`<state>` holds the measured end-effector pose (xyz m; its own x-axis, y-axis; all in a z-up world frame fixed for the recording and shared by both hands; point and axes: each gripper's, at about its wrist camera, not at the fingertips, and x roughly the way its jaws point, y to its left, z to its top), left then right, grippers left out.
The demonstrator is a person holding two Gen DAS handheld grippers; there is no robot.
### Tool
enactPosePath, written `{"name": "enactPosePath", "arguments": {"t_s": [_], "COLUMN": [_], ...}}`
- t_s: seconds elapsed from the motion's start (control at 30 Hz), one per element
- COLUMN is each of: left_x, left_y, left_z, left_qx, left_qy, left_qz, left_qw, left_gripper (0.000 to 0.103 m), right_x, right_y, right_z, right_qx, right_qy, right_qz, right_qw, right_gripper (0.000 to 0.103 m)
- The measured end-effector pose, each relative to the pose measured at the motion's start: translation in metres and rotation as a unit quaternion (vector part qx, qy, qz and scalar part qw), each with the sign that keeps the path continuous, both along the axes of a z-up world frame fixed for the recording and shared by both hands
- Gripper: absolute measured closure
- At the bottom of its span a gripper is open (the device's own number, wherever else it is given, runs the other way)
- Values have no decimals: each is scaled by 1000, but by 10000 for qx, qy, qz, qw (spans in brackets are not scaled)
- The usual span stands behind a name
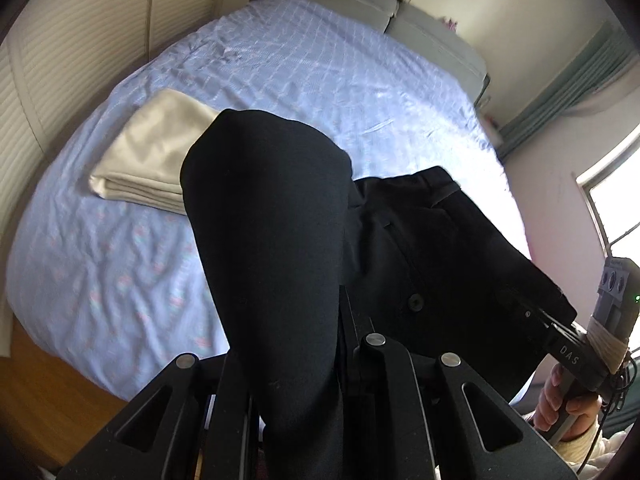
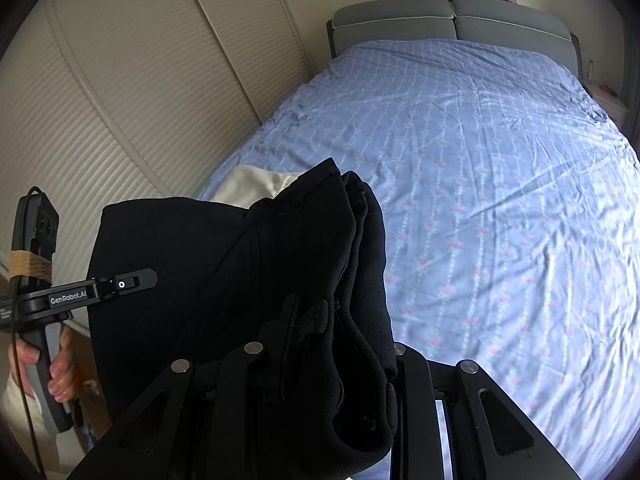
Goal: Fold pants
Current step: 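Carry the folded trousers with both grippers onto the cream cloth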
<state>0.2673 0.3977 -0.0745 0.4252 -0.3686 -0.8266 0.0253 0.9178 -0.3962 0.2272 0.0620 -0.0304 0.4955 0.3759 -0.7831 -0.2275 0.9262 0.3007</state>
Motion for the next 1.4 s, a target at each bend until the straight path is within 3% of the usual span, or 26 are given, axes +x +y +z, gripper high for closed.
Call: {"name": "enactPosePath", "arguments": {"t_s": [0.27,0.63,0.83,1.1,1.3,1.4], "left_x": [57,164,257,361,407,421], "left_y": [119,222,232,203,186,181], "left_z": [-17,-34,-47,-82,-125,-150], "left_qx": [41,-11,164,344,520,751], "left_qy": [280,183,186,439,777,1029], "left_qz": [-438,-991,-1495,-2002,-2032,-1993], "left_qw": [9986,9949,9885,9782,9747,9716], "left_gripper": [87,87,87,86,84,79], "right_x": [28,85,154,225,259,266], "right_y": [120,242,279,291,291,290], "right_z": [-14,-21,-38,-76,-113,-136], "right_qx": [27,-233,-198,-375,-606,-489], "right_qy": [463,373,463,652,803,1088], "right_qz": [-459,-432,-850,-1411,-1680,-1884], "right_qw": [9979,9981,9951,9871,9806,9748], "right_gripper": [77,77,77,77,77,76]}}
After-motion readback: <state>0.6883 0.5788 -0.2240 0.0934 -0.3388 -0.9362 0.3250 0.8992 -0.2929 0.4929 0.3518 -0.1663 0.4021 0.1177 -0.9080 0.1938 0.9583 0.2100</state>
